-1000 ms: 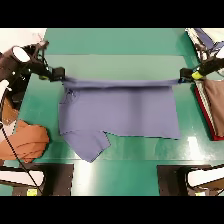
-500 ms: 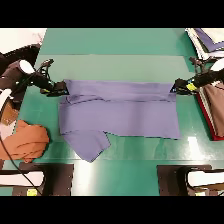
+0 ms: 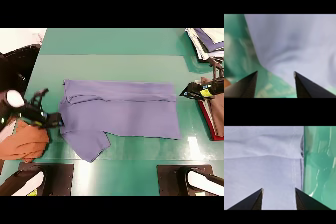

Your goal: Fold the shirts.

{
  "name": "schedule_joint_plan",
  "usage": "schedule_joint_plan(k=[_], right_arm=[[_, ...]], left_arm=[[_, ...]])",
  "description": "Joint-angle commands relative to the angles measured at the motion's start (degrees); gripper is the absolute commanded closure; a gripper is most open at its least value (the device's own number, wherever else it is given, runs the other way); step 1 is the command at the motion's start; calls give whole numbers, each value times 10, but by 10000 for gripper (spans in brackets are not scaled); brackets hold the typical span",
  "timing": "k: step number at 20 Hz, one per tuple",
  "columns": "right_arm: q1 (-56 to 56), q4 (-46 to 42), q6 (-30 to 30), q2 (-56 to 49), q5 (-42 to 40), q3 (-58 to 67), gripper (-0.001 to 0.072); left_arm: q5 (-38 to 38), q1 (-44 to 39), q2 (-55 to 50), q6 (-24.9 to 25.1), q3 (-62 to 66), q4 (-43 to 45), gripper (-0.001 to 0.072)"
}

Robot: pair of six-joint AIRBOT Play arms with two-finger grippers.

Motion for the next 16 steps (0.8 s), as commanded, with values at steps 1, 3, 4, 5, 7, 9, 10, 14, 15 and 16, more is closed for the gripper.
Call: schedule_joint_plan(k=[1,3,4,5,7,9,10,14,15,16], right_arm=[[-1,0,-5,38,-16,-16,253],[6,0,-5,48,-22,-16,254],[6,1,-5,53,-22,-16,254],[6,1,-5,57,-21,-16,254],[6,1,-5,61,-19,-16,254],[6,1,-5,62,-14,-16,254],[6,6,-5,62,-10,-16,254],[2,12,-5,63,17,-16,255],[-4,6,-5,63,36,-16,255],[-14,-3,-5,63,57,-16,255]], left_arm=[[3,0,60,-18,-119,-55,167],[35,0,59,-18,-149,-76,167],[55,0,59,-18,-159,-90,167],[73,0,59,-14,-165,-103,167],[101,0,59,-12,-172,-124,167],[122,0,59,9,-172,-159,169],[127,0,59,12,-172,-171,169],[132,0,59,33,-172,-177,682],[128,0,60,36,-169,-178,682],[120,0,61,38,-163,-177,683]])
